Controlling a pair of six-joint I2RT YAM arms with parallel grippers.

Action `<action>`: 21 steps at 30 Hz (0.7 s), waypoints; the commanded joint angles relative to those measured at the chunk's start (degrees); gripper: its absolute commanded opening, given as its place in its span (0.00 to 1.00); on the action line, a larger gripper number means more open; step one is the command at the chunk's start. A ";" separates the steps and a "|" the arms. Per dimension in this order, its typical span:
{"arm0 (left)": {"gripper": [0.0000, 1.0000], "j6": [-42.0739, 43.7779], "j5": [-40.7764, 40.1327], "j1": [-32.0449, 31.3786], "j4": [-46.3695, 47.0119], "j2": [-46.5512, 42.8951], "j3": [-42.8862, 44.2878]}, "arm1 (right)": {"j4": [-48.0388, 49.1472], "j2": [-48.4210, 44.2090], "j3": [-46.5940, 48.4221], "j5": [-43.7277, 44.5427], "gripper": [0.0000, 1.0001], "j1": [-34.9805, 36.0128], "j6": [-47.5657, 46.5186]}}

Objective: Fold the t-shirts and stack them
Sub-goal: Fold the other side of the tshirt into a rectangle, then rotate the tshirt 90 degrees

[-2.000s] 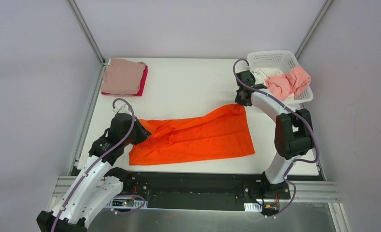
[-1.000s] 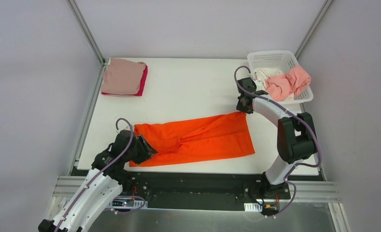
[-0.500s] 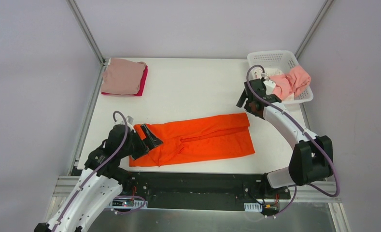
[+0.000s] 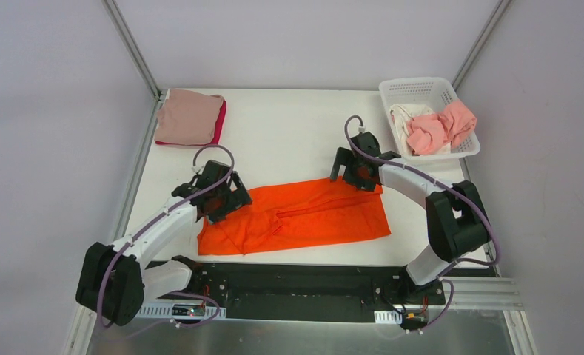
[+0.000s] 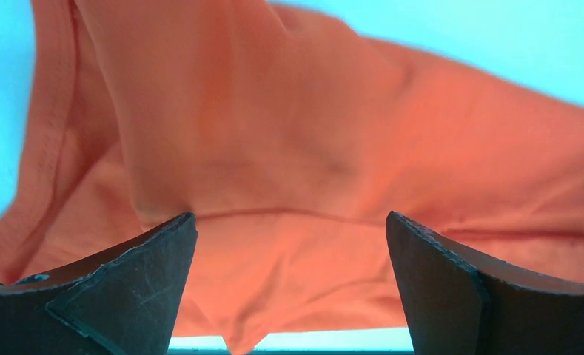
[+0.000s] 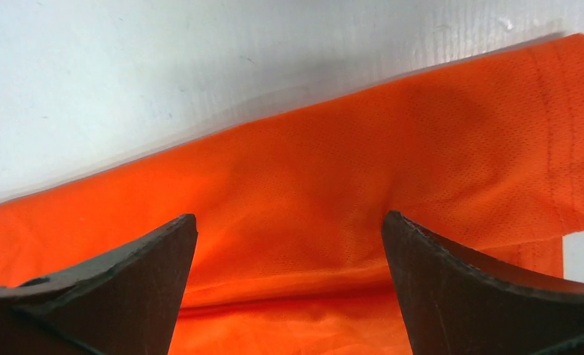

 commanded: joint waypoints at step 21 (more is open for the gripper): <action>0.99 7.48 13.33 15.31 20.63 49.03 29.19 | -6.07 -8.69 -11.55 2.48 0.99 -0.53 11.43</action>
